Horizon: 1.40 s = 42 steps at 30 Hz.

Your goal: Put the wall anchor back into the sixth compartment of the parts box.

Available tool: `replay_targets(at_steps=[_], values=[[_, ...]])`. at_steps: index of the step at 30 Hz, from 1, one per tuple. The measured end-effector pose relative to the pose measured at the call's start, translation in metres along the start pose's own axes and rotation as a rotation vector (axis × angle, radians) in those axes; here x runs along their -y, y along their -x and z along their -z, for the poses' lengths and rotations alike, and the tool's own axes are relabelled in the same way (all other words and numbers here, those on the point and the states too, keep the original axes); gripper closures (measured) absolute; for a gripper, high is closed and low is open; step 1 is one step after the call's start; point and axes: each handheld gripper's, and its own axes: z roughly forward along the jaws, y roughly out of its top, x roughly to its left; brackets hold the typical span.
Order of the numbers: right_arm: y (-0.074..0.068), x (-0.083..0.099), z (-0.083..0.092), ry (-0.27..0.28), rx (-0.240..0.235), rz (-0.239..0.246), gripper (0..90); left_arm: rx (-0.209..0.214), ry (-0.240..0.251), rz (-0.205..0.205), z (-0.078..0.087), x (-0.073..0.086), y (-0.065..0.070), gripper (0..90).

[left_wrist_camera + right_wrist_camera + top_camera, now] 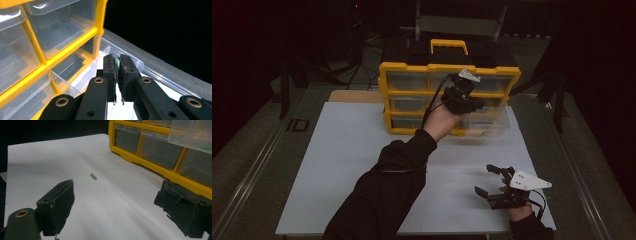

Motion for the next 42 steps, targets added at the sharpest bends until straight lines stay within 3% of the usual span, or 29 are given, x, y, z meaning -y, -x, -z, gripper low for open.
replay_targets(at_steps=[3,6,11,15,30,42], values=[[0.0,0.0,0.0,0.0,0.0,0.0,12.7,0.0,-0.001,0.011,-0.004,-0.001,0.001,83.2],[0.0,0.0,0.0,0.003,0.0,-0.001,12.7,-0.044,-0.01,0.024,-0.011,0.0,0.005,83.2],[0.0,0.0,0.0,0.002,-0.001,-0.002,12.7,-0.053,-0.028,0.049,-0.019,0.002,0.005,83.2],[0.0,0.0,0.0,0.002,0.0,-0.002,12.7,-0.069,-0.046,0.045,-0.025,0.003,0.007,83.2],[0.001,0.0,0.001,0.005,-0.001,0.002,12.7,-0.042,-0.138,0.061,-0.047,0.006,0.001,83.1],[0.001,0.0,0.001,0.005,-0.002,0.0,12.7,-0.032,-0.213,0.041,-0.061,0.007,0.0,83.1]])
